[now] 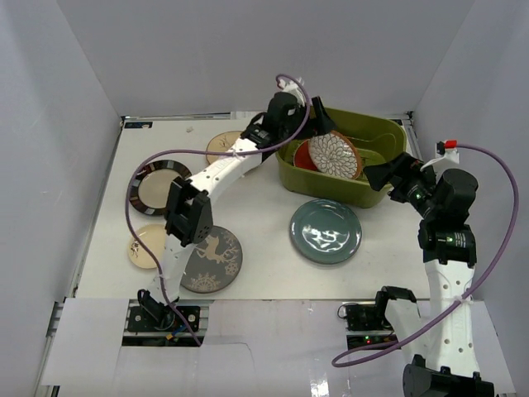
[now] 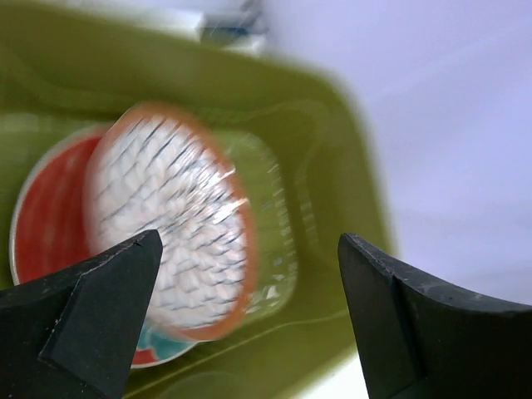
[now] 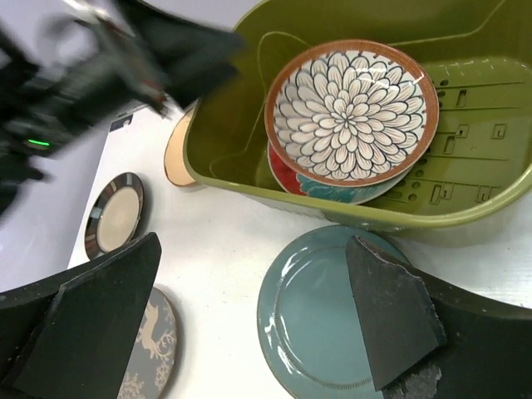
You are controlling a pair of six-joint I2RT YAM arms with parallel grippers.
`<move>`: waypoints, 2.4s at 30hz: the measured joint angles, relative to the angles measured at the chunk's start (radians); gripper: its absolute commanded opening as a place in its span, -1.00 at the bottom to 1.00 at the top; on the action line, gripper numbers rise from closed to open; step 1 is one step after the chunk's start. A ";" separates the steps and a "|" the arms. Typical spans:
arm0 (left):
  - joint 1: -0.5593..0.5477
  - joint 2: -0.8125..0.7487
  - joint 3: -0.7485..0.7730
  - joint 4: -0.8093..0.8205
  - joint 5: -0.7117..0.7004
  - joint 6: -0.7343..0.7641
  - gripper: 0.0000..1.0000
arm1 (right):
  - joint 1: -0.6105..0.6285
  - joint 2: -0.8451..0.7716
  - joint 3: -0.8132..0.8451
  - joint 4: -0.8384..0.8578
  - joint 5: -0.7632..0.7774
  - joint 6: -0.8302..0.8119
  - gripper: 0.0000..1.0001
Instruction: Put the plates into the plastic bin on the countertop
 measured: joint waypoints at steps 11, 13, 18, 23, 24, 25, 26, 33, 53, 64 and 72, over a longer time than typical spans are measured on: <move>0.013 -0.571 -0.145 0.105 -0.052 0.257 0.94 | 0.000 -0.122 -0.146 -0.091 0.020 -0.042 0.75; 0.014 -0.681 -0.281 0.127 -0.107 0.264 0.86 | 0.000 -0.153 -0.187 -0.115 0.035 -0.040 0.68; 0.043 -0.917 -0.725 0.103 -0.271 0.208 0.77 | 0.000 -0.257 -0.319 -0.167 0.117 -0.011 0.70; 0.173 -0.999 -1.073 0.051 -0.293 0.064 0.81 | 0.000 -0.285 -0.521 -0.171 0.136 0.049 0.93; 0.212 -1.001 -1.126 0.041 -0.285 0.038 0.88 | 0.000 -0.285 -0.553 -0.176 0.136 0.063 0.94; 0.252 -1.001 -1.172 0.035 -0.272 0.016 0.91 | 0.000 -0.285 -0.584 -0.173 0.136 0.073 0.94; 0.283 -1.001 -1.209 0.034 -0.262 -0.007 0.94 | 0.000 -0.286 -0.607 -0.172 0.135 0.085 0.94; 0.460 -0.966 -1.337 0.109 -0.123 -0.133 0.96 | 0.000 -0.284 -0.752 -0.075 0.103 0.167 0.81; 0.529 -0.465 -1.110 0.269 -0.006 -0.235 0.86 | -0.001 -0.109 -0.895 0.372 -0.031 0.381 -0.18; 0.530 -0.295 -0.932 0.259 -0.021 -0.248 0.52 | -0.001 -0.312 -0.901 0.286 -0.057 0.410 -0.84; 0.532 -0.232 -0.892 0.260 -0.028 -0.278 -0.81 | 0.006 -0.412 -0.863 0.097 -0.129 0.381 -0.84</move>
